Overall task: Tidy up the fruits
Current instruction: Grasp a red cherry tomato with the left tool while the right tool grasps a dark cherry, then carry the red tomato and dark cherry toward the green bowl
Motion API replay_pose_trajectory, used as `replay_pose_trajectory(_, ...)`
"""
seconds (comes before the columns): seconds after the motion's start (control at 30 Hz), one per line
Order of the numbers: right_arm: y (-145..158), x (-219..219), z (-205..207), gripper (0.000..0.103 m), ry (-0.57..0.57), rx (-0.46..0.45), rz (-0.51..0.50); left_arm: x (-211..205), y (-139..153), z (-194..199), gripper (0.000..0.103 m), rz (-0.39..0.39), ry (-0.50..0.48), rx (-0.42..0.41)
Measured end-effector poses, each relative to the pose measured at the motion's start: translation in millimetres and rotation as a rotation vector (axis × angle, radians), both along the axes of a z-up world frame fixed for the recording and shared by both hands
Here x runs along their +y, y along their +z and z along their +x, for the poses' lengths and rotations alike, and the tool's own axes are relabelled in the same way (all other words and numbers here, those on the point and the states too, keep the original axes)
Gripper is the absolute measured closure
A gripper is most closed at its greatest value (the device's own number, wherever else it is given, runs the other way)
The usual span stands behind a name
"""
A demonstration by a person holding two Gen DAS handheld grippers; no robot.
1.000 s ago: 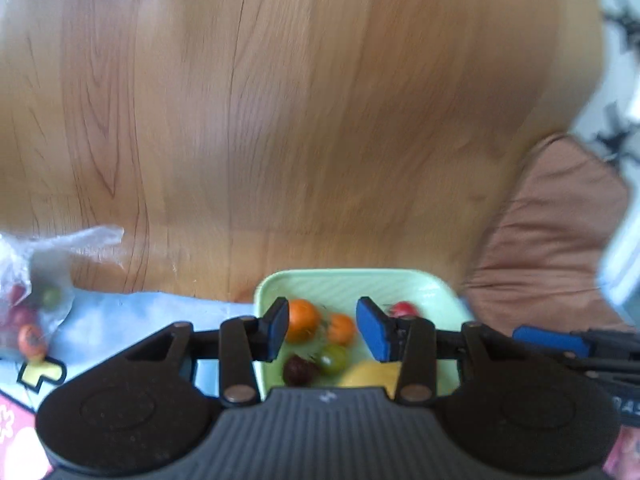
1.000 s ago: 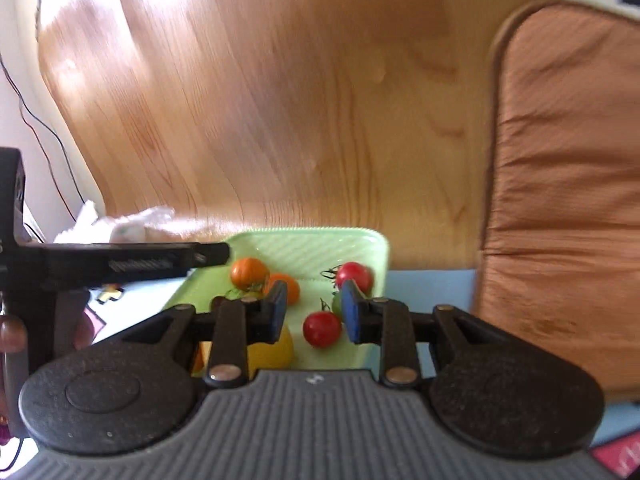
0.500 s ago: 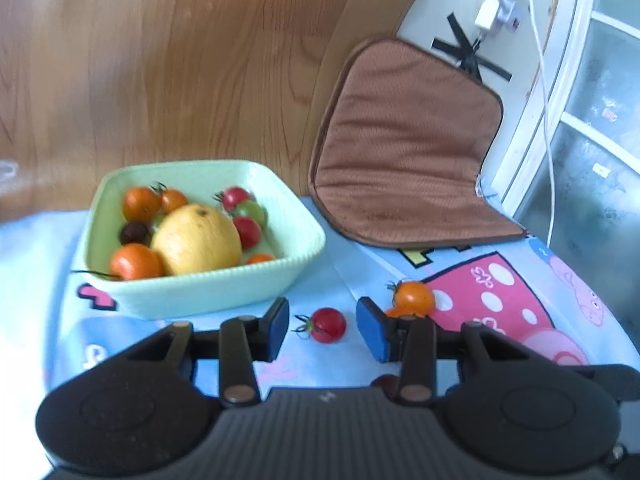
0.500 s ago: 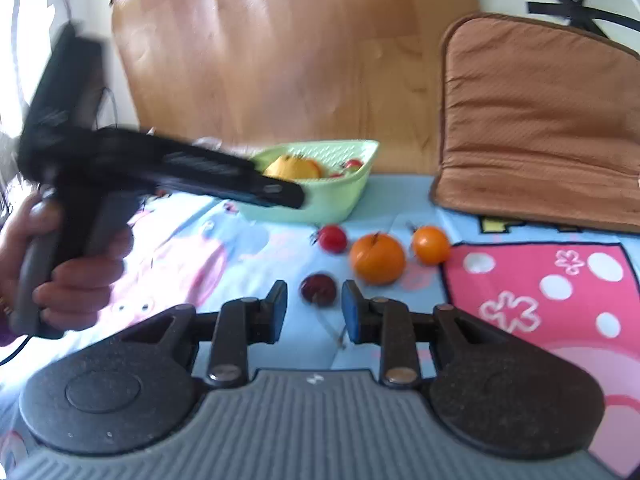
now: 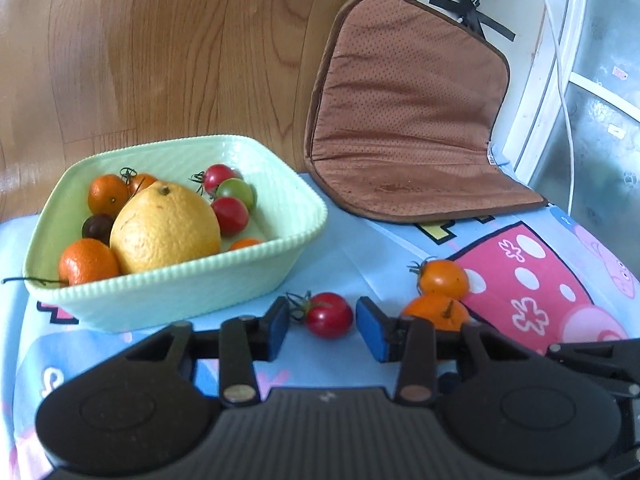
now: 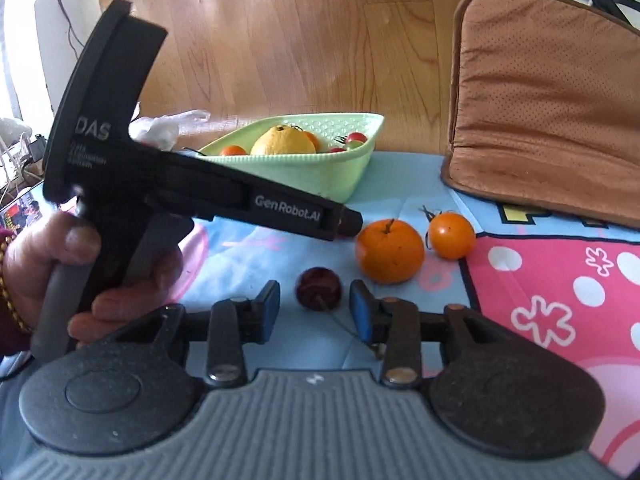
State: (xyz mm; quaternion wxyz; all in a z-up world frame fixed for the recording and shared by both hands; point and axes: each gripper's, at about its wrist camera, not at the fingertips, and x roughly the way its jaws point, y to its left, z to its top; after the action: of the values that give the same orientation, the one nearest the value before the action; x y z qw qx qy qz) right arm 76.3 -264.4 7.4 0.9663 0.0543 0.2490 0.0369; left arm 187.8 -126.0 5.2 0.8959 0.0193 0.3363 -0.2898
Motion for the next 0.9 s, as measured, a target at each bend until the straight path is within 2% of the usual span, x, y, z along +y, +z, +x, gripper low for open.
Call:
replay_pose_trajectory(0.03,0,0,1,0.064,-0.003,0.0,-0.002,0,0,0,0.069,-0.003,0.0,-0.001)
replay_pose_trajectory(0.07,-1,0,1,0.072,-0.008,0.001,-0.005,1,0,-1,0.071,-0.003,0.003,-0.002)
replay_pose_trajectory(0.1,-1,0,1,0.074,-0.007,0.001,-0.004,1,0,-2,0.072,-0.001,0.008,-0.002)
replay_pose_trajectory(0.13,0,0,0,0.074,-0.01,-0.001,-0.004,2,1,-4,0.076,0.0,0.012,0.001)
replay_pose_trajectory(0.27,0,3,-11,0.074,0.008,-0.001,0.0,18,6,-22,0.076,-0.014,0.03,0.008)
replay_pose_trajectory(0.4,-1,13,-35,0.074,0.045,-0.019,-0.023,48,12,-61,0.076,-0.022,0.044,-0.011)
replay_pose_trajectory(0.6,-5,37,-72,0.074,0.068,-0.022,0.008,90,9,-140,0.076,-0.012,0.059,-0.04)
replay_pose_trajectory(0.77,-10,60,-86,0.074,0.094,-0.023,-0.019,101,3,-187,0.076,0.022,0.086,-0.064)
replay_pose_trajectory(0.9,-12,70,-90,0.074,0.095,-0.024,-0.047,103,1,-204,0.075,0.012,0.082,-0.064)
